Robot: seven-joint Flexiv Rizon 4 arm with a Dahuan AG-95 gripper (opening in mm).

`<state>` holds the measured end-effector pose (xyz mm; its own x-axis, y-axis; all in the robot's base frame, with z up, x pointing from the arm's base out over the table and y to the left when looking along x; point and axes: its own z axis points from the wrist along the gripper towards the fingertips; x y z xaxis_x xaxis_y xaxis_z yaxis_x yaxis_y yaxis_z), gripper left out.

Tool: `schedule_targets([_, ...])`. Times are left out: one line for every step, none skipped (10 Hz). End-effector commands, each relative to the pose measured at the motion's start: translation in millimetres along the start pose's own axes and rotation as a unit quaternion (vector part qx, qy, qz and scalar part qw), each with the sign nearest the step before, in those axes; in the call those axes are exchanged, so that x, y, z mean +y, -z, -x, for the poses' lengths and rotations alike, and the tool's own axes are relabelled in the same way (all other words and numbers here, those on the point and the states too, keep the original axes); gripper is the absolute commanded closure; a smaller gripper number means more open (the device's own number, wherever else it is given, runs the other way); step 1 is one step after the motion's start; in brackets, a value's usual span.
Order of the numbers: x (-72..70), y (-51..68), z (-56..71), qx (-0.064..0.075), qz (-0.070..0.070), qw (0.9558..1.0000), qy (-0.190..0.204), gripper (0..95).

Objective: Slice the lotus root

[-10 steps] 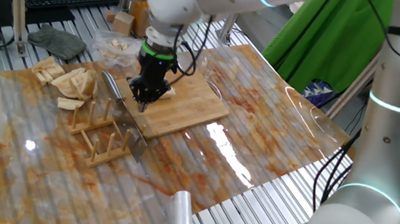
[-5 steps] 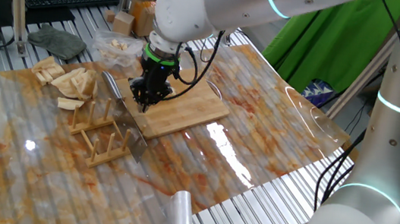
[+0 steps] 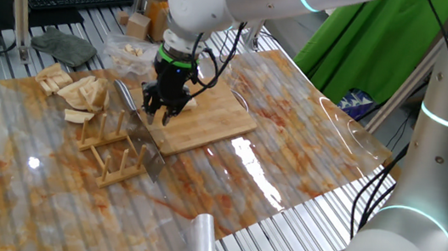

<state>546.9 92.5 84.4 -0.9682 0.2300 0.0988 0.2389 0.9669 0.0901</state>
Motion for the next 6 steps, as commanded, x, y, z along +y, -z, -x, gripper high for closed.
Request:
schedule_targets([2.1,9.1,-4.0,-0.006,-0.002,1.0,-0.002,57.0])
schedule_targets([2.8,11.3,-4.4,-0.006,-0.002,1.0,-0.001,57.0])
schedule_targets([5.2,17.6,-6.6,-0.004,-0.001,1.0,-0.001,57.0])
schedule_targets([6.4,18.7,-9.4,-0.005,-0.001,1.0,-0.001,57.0])
schedule_targets([8.1,18.9,-11.6,-0.004,-0.001,1.0,-0.002,76.0])
schedule_targets([9.6,19.1,-13.0,-0.004,0.0,1.0,-0.003,76.0])
